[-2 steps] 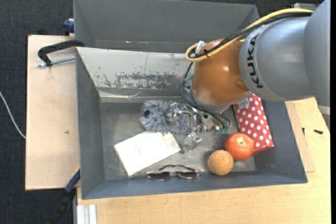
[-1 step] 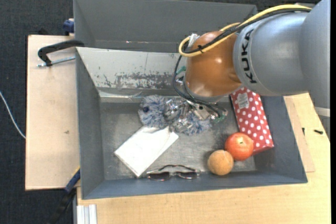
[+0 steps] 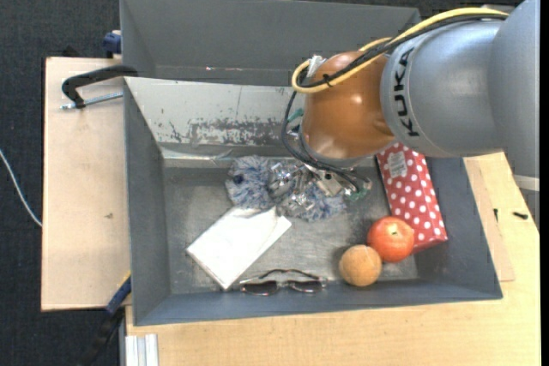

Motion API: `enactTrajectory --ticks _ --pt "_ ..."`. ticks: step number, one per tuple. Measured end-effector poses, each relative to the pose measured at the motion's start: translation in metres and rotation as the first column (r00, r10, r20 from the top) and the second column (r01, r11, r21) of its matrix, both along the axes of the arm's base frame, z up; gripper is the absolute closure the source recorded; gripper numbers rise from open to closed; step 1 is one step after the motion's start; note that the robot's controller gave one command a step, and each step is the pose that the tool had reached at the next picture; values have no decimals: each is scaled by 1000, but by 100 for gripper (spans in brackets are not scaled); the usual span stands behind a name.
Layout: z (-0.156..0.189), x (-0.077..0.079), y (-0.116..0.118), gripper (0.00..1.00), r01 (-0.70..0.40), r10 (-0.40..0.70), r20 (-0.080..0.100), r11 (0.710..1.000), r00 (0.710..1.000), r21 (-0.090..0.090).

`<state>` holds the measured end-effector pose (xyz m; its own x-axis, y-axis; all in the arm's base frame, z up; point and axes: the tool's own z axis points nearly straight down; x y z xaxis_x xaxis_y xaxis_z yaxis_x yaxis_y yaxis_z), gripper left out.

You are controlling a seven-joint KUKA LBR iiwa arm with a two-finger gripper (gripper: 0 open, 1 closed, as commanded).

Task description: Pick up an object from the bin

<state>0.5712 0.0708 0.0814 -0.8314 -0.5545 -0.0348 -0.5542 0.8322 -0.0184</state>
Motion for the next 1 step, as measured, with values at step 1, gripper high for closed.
enactTrajectory --ticks 1 --pt "154 8 -5 100 -4 4 -29 1000 1000 -2"
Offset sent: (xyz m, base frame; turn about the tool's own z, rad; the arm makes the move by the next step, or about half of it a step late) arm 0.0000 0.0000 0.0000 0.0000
